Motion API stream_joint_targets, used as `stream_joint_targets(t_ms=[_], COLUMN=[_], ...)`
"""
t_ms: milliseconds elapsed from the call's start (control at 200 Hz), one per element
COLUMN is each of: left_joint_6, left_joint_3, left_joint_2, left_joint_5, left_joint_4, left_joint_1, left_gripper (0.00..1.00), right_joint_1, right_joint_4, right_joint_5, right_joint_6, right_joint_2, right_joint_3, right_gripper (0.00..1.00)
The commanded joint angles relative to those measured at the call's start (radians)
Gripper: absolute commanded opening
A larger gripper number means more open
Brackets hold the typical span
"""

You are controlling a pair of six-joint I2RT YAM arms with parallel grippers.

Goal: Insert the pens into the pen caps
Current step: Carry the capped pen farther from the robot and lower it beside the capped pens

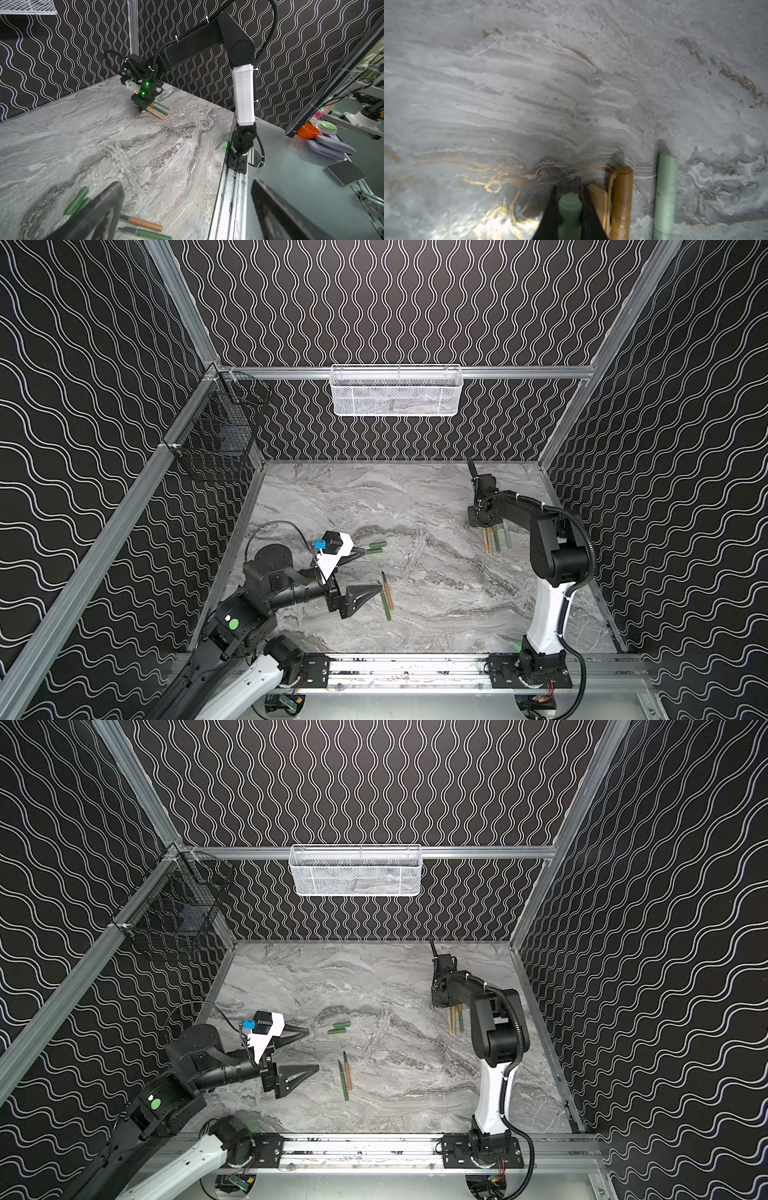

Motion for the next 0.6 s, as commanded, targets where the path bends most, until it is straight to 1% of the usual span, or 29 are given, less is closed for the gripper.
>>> stream_joint_targets(t_ms=[0, 75, 175, 260, 355, 596], left_joint_6=[0.009, 0.009, 0.009, 0.008, 0.007, 0.009], left_joint_3=[0.003, 0.003, 0.000, 0.000, 0.000, 0.000], left_joint_2=[0.006, 0.004, -0.003, -0.004, -0.004, -0.007], left_joint_5=[-0.005, -0.006, -0.010, -0.010, -0.009, -0.013], left_joint_4=[0.021, 0.020, 0.020, 0.020, 0.021, 0.018], left_joint_1=[0.000, 0.000, 0.000, 0.000, 0.000, 0.000], left_gripper=[0.99, 0.99, 0.99, 0.99, 0.99, 0.99], right_joint_1=[-0.002, -0.002, -0.002, -0.002, -0.002, 0.003], right_joint_4=[-0.103, -0.107, -0.101, -0.097, -0.101, -0.124], right_joint_5=[0.002, -0.007, -0.018, -0.014, -0.010, -0.014], right_joint_6=[-0.011, -0.006, 0.000, 0.003, 0.004, 0.009], right_joint_2=[0.012, 0.009, -0.006, -0.013, -0.019, -0.050], right_joint_3=[-0.016, -0.016, -0.023, -0.028, -0.024, -0.002], right_gripper=[0.14, 0.16, 0.23, 0.27, 0.29, 0.31])
